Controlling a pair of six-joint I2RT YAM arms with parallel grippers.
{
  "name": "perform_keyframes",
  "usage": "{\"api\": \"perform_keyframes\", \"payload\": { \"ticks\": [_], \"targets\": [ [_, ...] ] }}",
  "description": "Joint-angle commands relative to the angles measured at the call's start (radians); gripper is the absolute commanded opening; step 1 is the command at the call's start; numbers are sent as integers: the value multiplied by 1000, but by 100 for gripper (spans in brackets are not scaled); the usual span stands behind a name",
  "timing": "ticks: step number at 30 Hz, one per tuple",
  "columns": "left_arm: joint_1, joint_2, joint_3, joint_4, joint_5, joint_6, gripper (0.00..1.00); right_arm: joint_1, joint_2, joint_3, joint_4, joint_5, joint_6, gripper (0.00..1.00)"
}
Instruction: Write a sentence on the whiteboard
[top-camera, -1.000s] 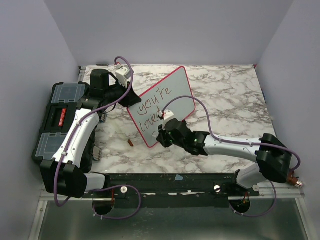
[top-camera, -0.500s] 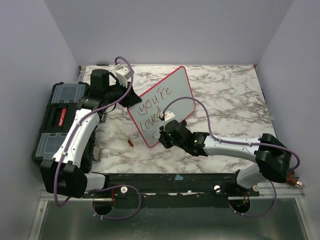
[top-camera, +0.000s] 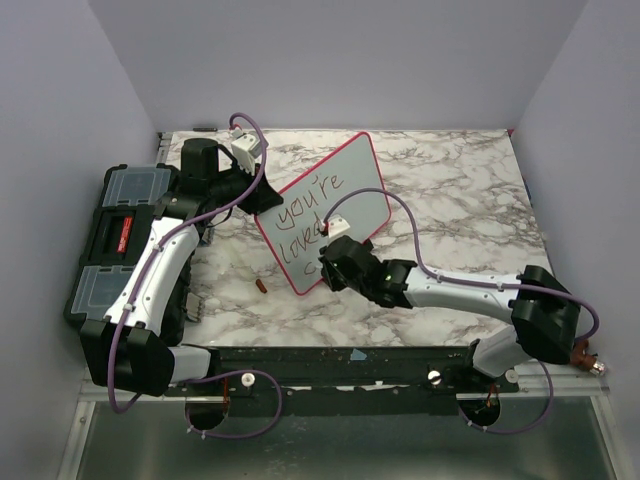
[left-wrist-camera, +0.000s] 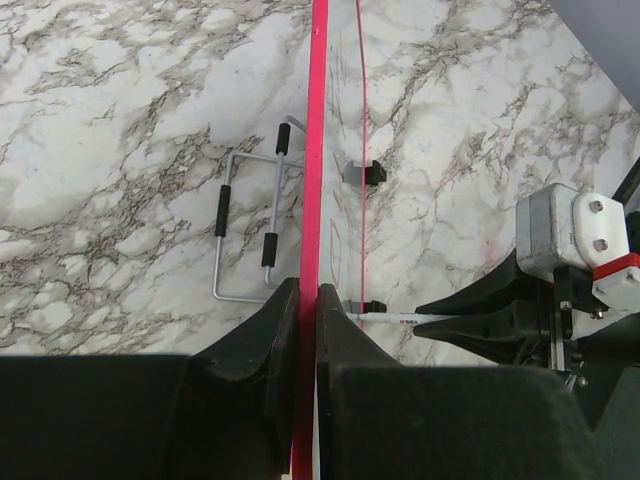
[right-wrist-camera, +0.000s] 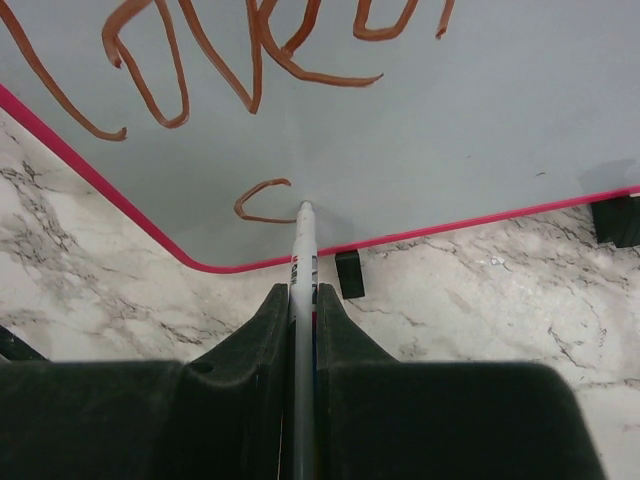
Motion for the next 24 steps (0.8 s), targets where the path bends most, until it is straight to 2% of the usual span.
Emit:
{"api": "perform_keyframes", "payload": {
  "ticks": [1,15,24],
  "targets": [
    [-8,-21,4,16,-36,30,0,-4,33,75,11,47,-26,1],
    [-11,-19,3,13,-38,30,0,-4,52,205,-5,57,-61,1],
    [-12,-20,4,14,-39,30,0,-4,52,169,6,49,-44,1]
  ]
}}
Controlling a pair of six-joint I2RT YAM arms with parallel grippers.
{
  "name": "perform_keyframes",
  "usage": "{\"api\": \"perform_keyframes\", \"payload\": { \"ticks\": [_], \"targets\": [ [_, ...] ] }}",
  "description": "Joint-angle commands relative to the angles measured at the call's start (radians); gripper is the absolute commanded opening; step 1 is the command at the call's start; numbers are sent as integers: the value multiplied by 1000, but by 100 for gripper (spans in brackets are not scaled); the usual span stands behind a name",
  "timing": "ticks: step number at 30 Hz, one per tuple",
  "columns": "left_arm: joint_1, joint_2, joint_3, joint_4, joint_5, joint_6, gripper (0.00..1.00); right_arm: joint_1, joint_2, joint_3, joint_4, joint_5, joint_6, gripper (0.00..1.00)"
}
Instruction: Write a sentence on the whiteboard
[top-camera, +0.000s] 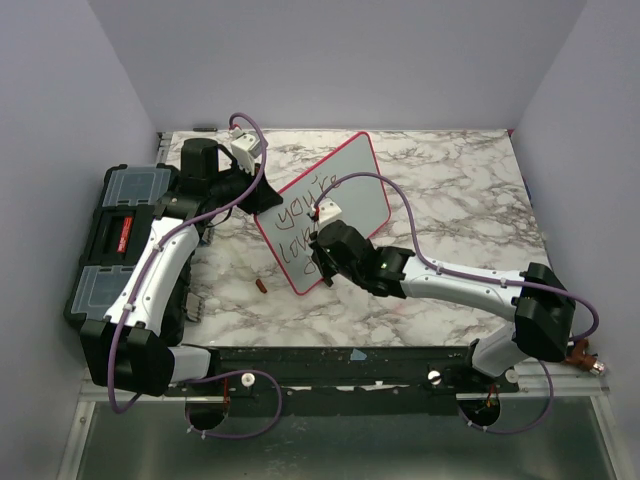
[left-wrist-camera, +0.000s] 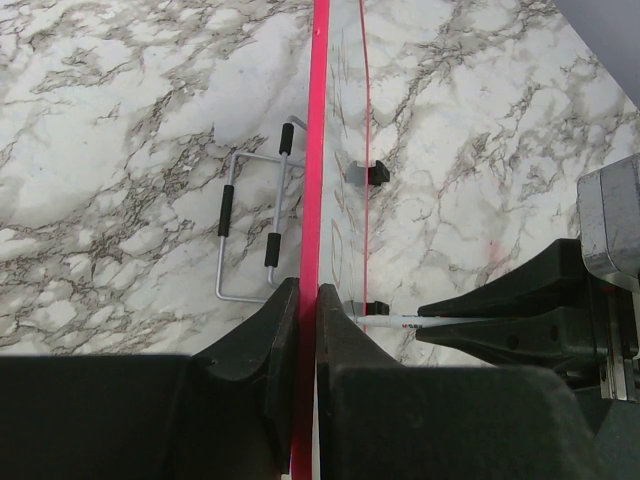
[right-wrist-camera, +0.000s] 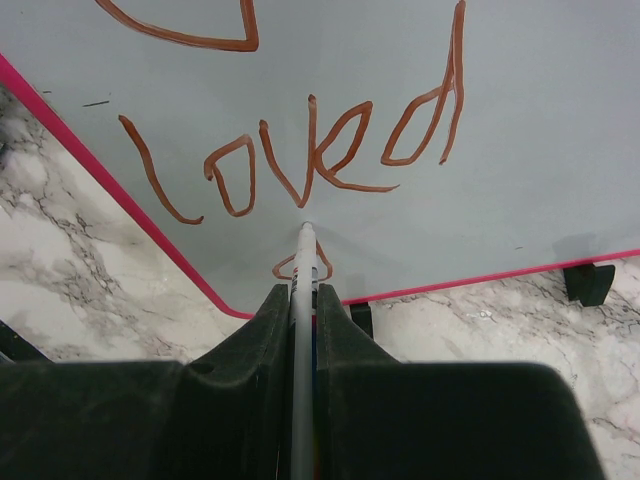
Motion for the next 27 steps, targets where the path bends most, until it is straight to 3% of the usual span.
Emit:
{"api": "perform_keyframes", "payload": {
  "ticks": [1,27],
  "targets": [
    [-12,-20,4,11,-38,29,0,-4,18,-18,83,26,11,1],
    [-12,-16,2,10,-43,29,0,-5,22,-145,120,89,57,1]
  ]
}}
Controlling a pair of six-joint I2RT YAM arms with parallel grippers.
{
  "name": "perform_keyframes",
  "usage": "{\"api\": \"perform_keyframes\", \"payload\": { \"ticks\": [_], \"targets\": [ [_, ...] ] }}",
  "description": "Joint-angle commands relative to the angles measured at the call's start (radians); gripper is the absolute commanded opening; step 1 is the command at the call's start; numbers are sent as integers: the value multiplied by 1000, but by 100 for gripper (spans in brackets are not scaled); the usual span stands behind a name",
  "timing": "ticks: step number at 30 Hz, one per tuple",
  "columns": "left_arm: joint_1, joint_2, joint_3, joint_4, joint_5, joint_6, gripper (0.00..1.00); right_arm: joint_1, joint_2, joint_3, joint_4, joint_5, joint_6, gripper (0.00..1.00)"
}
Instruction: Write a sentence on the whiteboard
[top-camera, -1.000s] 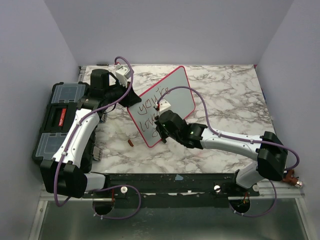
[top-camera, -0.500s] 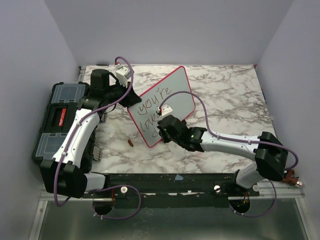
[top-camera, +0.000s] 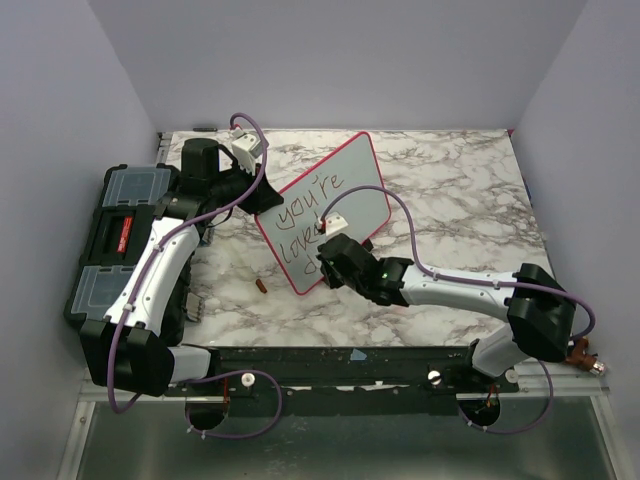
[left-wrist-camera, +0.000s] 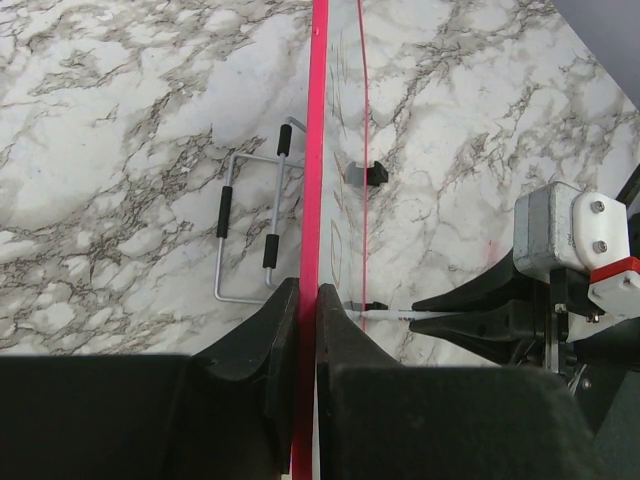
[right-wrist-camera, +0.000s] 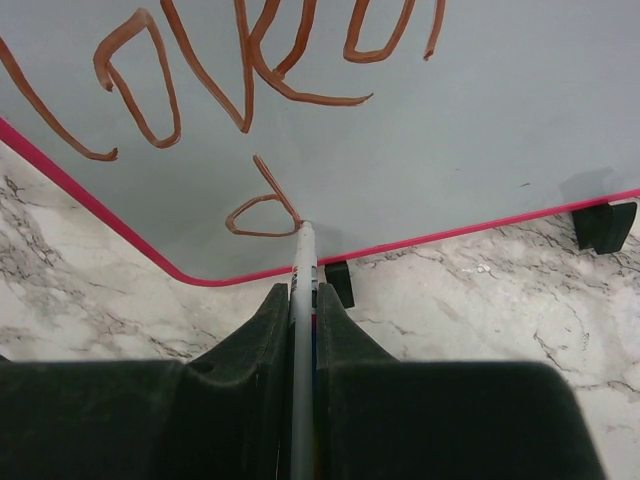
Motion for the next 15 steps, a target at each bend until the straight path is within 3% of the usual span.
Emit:
{"api": "perform_keyframes", "payload": {
  "ticks": [1,8,15],
  "targets": [
    [-8,-15,2,8,-40,29,0,-4,27,-14,66,84,19,1],
    [-8,-15,2,9,-40,29,0,-5,19,-12,57,131,21,1],
    [-9,-15,1,8,-42,54,0,-4,-44,-37,34,72,22,1]
  ]
}}
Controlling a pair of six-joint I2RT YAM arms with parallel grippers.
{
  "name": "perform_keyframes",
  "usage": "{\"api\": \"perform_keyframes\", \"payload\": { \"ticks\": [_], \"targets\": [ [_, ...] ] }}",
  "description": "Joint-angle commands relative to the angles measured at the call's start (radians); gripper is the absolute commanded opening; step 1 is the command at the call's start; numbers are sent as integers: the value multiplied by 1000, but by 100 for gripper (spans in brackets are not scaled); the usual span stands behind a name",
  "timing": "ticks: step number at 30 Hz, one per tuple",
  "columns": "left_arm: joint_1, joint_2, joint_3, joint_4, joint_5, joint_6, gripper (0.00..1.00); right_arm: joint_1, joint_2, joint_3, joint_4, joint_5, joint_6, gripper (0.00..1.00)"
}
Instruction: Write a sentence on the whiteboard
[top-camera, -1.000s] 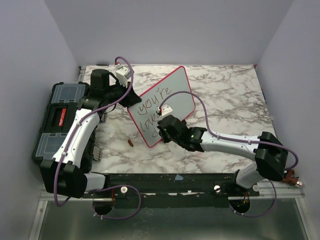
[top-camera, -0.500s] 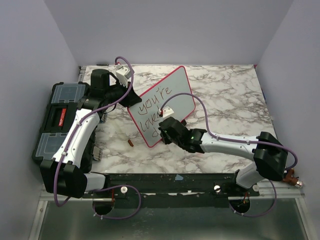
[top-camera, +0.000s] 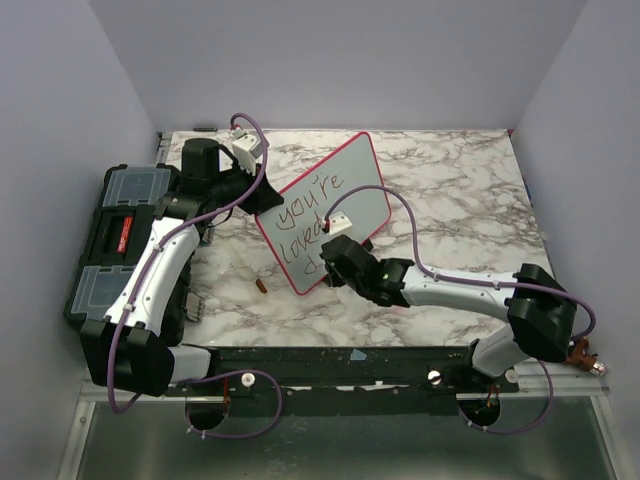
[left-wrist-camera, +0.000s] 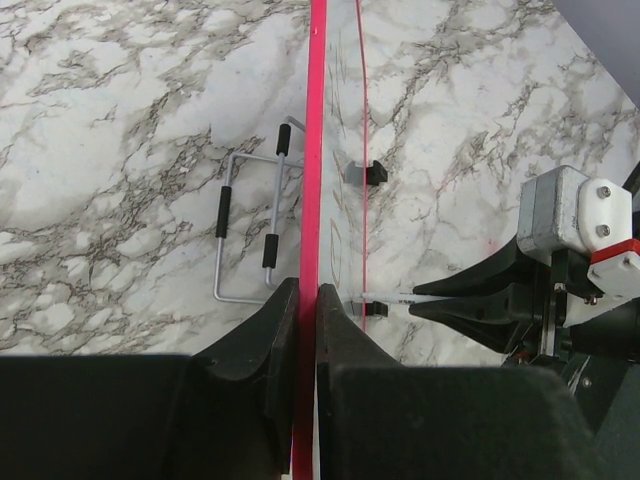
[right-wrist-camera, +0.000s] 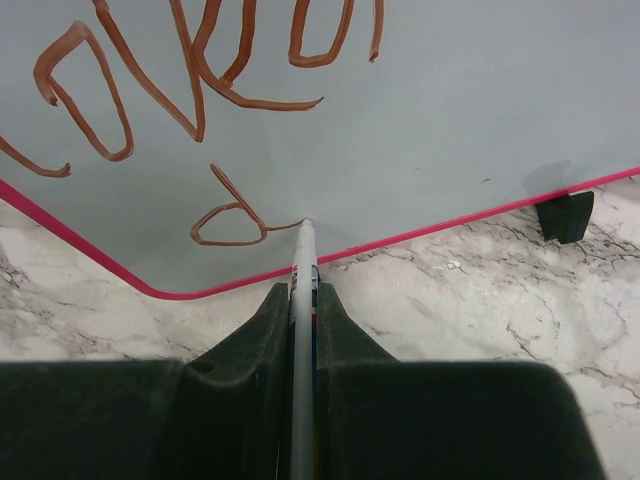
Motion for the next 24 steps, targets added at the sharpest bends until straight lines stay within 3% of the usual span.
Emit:
{"api": "perform_keyframes", "payload": {
  "ticks": [1,10,24],
  "targets": [
    [-8,-15,1,8,-41,51,0,-5,-61,-38,38,-16,8,1],
    [-9,-24,-4,11,-43,49,0,-5,-184,-155,111,-42,51,1],
    [-9,-14,1,12,-35,46,0,-15,-288,-327,403,-24,92,1]
  ]
}}
